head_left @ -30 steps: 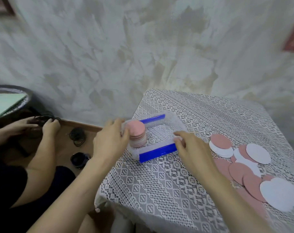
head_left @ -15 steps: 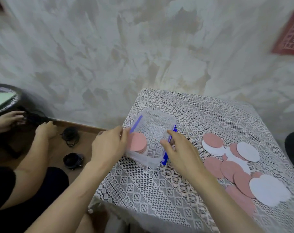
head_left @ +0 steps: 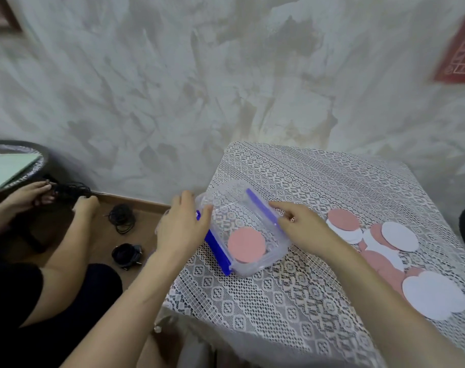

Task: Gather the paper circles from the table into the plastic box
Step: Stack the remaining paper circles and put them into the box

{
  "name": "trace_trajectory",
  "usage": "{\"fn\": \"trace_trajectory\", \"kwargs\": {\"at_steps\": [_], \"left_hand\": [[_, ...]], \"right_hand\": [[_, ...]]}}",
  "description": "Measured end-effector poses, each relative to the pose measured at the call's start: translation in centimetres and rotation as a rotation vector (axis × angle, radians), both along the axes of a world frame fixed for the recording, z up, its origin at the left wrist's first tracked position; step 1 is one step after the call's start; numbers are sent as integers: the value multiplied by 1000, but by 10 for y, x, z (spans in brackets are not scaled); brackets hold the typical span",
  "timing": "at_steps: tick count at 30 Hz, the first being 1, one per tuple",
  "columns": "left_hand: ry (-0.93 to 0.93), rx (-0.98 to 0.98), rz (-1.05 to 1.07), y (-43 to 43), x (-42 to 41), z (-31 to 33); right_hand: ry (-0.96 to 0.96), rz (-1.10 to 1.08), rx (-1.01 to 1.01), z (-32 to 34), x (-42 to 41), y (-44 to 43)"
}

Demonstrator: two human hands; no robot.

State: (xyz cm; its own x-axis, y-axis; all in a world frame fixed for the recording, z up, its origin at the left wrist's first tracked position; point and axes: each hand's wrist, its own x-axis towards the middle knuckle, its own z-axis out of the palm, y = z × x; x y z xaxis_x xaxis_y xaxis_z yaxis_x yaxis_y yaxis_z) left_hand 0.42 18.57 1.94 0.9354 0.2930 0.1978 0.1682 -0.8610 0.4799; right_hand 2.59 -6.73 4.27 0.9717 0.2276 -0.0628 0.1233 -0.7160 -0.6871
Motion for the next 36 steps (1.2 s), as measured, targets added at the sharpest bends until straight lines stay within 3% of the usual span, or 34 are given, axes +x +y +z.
{"fn": "trace_trajectory", "kwargs": {"at_steps": [4,6,9,13,19,25,31,36], "left_hand": [[6,-47,-153,-4,18,0],[-20,-70,-159,-6,17,0],[-48,-86,-111,-7,14,-5],[-24,-33,-9,-10,2,-6],[-47,22,75,1,-20,-13],[-42,-36,-139,3,-17,-11],[-63,-18,-136,-1,-24,-6],[1,123,-114,0,-23,4]], "right_hand": [[-197,-73,-233,7,-21,-1],[-262,-88,-241,5,-46,2],[-139,-43,-110,-2,-78,10],[-126,-152,-18,-10,-71,11],[-147,-219,-80,-2,-20,0],[-169,-175,-51,-7,-42,-2],[-185,-137,-139,-10,-42,1],[-190,-109,-221,-6,-39,-2]]}}
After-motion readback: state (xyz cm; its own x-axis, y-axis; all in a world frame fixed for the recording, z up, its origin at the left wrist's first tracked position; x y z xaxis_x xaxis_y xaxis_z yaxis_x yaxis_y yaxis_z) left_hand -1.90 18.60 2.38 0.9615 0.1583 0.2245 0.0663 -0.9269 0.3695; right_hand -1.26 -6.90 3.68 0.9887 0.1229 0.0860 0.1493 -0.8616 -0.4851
